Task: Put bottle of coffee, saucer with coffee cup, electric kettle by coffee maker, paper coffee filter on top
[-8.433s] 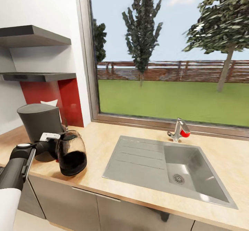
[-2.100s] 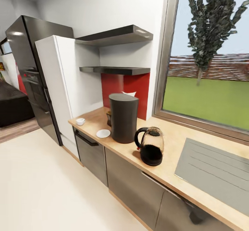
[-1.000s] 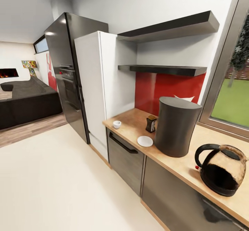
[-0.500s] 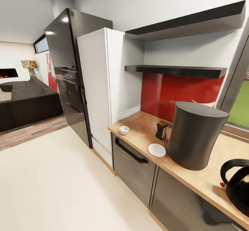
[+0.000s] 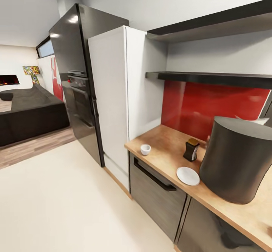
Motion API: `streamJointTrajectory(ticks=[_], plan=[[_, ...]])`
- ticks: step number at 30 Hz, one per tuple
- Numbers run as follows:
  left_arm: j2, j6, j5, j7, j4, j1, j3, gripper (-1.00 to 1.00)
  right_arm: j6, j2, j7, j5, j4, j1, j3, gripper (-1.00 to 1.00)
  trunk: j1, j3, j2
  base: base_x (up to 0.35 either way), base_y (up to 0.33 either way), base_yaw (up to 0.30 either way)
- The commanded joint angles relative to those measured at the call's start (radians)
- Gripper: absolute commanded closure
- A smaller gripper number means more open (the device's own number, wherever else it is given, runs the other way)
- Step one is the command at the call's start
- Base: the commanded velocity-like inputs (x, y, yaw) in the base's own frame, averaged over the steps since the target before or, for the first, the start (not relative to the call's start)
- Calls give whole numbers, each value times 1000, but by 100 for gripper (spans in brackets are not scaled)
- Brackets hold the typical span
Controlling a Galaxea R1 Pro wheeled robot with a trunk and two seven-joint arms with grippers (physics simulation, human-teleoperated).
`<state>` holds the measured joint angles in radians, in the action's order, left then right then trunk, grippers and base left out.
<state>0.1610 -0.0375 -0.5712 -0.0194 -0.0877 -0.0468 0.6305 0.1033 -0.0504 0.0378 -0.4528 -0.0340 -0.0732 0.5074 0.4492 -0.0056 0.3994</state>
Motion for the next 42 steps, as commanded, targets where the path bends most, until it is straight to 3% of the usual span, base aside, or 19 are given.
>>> streamJointTrajectory(ticks=[1, 24, 42], plan=[[0, -4, -10, -2, 2, -1, 8, -100, 4, 0, 4, -10, 1, 0, 7, -100, 1, -1, 1, 288, 226, -18], [-8, -42, -10, -2, 4, -1, 9, -100, 0, 1, 7, -11, -1, 0, 6, -100, 1, -1, 1, 274, 237, -265], [-7, -41, -10, -2, 5, -1, 9, -100, 0, 1, 7, -11, -1, 0, 6, -100, 1, -1, 1, 184, 294, -291]])
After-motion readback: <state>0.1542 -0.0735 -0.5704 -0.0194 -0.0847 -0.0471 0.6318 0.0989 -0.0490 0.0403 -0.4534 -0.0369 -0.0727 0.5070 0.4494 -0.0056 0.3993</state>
